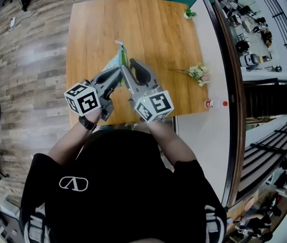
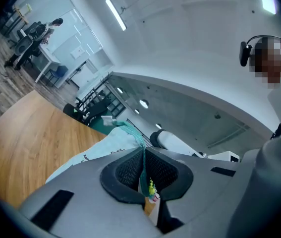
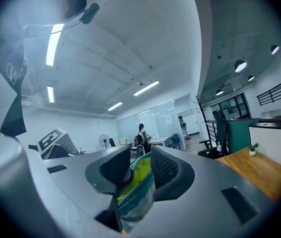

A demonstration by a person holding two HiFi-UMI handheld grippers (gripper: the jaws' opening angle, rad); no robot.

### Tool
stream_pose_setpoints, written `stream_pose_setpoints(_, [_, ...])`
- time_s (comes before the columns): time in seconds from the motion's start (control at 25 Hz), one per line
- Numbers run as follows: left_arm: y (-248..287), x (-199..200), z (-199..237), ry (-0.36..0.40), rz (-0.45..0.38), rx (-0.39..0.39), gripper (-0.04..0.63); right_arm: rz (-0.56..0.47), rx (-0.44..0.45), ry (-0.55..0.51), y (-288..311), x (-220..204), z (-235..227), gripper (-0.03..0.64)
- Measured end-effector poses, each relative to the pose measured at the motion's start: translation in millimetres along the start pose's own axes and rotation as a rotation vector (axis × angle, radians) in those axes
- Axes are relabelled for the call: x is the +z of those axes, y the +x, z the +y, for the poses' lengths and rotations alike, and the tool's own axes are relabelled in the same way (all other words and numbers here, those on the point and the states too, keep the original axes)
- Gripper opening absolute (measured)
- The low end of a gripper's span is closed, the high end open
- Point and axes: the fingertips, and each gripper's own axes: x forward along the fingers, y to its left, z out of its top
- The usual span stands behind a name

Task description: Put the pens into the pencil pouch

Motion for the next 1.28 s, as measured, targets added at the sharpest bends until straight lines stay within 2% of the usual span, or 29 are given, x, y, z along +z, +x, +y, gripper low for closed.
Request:
stream_pose_setpoints(0.24, [-6.6,1.1,6.0,-0.003,-0.009,0.017,0.015,-0.027,-0.06,-0.033,-5.0,14.2,-11.6,0.11])
stream_pose_setpoints(0.36, [-11.8,1.5,10.4,-0.005,-0.011,0.028,0.015,-0.025,-0.131,-0.056,-4.5,21.5,-32.4,0.11])
stream_pose_setpoints(0.44, [-16.9,-0.4,12.3,-0.01,-0.013,0.039,0.015,0.015,-0.194,-0.055,-3.1,12.6,-54.2,0.11])
stream_pose_setpoints(0.6, [-26.6,-1.5,18.7,-0.027,-0.02,0.059,0.015,0.212,-0.299,-0.002,14.3,-45.5,-106.0,0.118])
stream_pose_setpoints(0.8, [-45.2,-7.5,38.1,-0.059,-0.025,0.094,0.015,0.562,-0.374,0.18,37.0,-169.2,-149.3,0.135])
stream_pose_setpoints(1.0, [-59.8,-17.4,54.6,-0.096,-0.028,0.13,0.015,0.88,-0.404,0.287,33.9,-284.8,-170.2,0.14])
stream_pose_setpoints(1.2, [-73.0,-22.6,68.9,-0.12,-0.03,0.159,0.015,1.048,-0.433,0.522,26.4,-365.4,-174.1,0.138])
stream_pose_setpoints(1.28, [-77.2,-24.3,74.6,-0.132,-0.033,0.167,0.015,1.097,-0.459,0.571,25.5,-386.1,-178.6,0.138])
